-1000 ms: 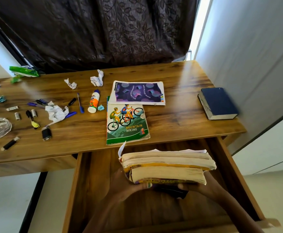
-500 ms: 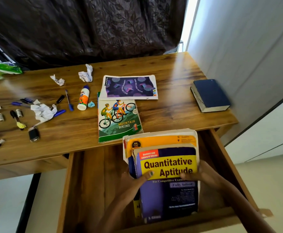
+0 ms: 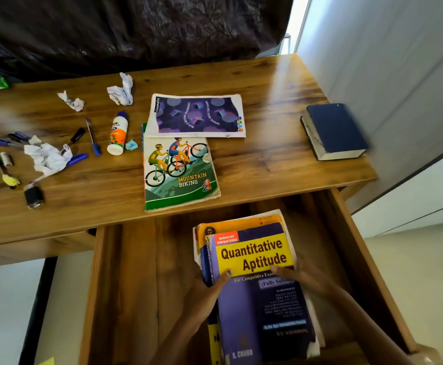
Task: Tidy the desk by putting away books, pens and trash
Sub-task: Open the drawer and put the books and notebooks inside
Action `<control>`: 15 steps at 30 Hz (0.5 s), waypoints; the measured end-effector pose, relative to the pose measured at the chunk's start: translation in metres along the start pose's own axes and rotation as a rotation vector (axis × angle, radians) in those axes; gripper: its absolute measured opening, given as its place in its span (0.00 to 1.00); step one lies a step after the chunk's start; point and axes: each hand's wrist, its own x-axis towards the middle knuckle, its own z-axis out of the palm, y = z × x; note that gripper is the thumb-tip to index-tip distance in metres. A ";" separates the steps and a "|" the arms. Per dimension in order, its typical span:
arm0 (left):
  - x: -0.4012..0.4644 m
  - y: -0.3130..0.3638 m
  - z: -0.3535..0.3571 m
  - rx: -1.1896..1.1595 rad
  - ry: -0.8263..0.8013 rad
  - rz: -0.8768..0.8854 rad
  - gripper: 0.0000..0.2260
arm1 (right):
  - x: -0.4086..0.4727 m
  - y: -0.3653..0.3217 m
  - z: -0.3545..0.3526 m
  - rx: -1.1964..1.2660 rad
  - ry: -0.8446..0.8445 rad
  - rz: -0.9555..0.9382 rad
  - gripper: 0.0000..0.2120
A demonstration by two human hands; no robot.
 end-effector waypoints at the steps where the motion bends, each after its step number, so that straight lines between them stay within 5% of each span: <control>1: -0.002 -0.003 0.002 -0.011 -0.002 -0.006 0.18 | 0.000 0.009 0.001 0.043 0.005 0.033 0.23; 5: -0.010 -0.006 0.018 -0.092 0.118 0.002 0.17 | -0.007 0.026 0.005 0.196 -0.016 0.117 0.29; 8: -0.014 -0.002 0.031 -0.065 0.220 0.007 0.25 | -0.010 0.023 0.009 0.187 -0.015 0.095 0.34; 12: -0.013 0.009 0.040 0.082 0.202 -0.048 0.34 | -0.018 0.019 0.007 0.091 0.110 0.063 0.25; 15: -0.014 0.021 0.051 0.098 0.113 -0.063 0.30 | -0.031 0.020 -0.007 0.070 0.230 0.081 0.23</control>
